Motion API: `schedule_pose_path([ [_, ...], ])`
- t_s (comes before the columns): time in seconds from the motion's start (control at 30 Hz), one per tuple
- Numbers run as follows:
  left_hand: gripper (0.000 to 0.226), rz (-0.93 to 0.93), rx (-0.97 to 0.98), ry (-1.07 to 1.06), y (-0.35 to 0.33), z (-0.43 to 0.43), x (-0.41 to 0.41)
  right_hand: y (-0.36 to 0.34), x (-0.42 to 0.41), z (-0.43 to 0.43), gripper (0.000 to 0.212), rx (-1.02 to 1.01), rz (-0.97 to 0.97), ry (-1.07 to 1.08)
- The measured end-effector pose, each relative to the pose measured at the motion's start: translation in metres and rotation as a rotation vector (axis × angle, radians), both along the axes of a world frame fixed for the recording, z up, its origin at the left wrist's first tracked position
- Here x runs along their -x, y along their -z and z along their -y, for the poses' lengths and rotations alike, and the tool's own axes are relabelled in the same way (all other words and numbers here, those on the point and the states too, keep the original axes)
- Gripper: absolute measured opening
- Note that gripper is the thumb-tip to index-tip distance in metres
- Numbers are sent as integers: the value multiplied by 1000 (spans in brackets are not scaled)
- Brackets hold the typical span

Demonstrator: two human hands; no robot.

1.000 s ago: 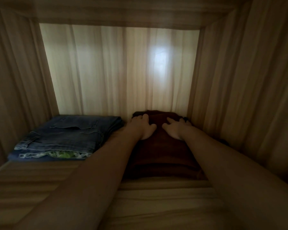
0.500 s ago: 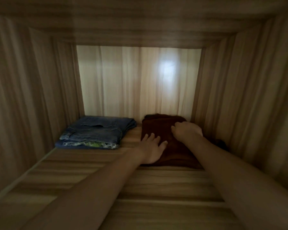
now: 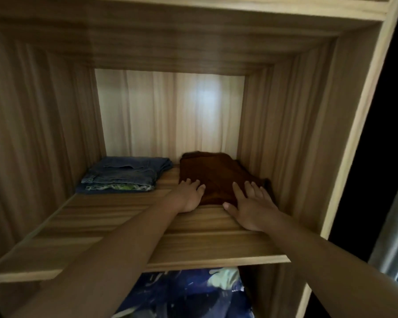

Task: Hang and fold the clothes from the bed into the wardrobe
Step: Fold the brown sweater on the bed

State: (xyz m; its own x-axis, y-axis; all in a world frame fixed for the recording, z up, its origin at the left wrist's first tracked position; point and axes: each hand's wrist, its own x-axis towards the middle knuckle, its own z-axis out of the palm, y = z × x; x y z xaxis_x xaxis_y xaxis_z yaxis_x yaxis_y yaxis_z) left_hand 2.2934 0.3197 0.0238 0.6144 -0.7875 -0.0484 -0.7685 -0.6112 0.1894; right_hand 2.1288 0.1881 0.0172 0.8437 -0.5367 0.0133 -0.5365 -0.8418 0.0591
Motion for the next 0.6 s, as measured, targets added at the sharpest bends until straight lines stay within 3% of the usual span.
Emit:
schedule_pose_path([
  [0.13, 76, -114, 55, 19, -5, -60, 23, -6, 24, -11, 81, -136, 28, -59],
  [0.23, 77, -114, 30, 32, -3, -103, 42, -6, 41, -20, 66, -136, 56, -113],
  [0.37, 61, -51, 27, 29, 0, -148, 72, -2, 65, -38, 47, -8, 122, -239],
  [0.53, 31, -15, 182, 40, 10, -199, 116, 3, 102, -68, 40, -65, 185, -342],
  [0.6, 30, 61, 293, 20, 25, -217, 136, 6, 119, -83, 38, -12, 210, -340],
])
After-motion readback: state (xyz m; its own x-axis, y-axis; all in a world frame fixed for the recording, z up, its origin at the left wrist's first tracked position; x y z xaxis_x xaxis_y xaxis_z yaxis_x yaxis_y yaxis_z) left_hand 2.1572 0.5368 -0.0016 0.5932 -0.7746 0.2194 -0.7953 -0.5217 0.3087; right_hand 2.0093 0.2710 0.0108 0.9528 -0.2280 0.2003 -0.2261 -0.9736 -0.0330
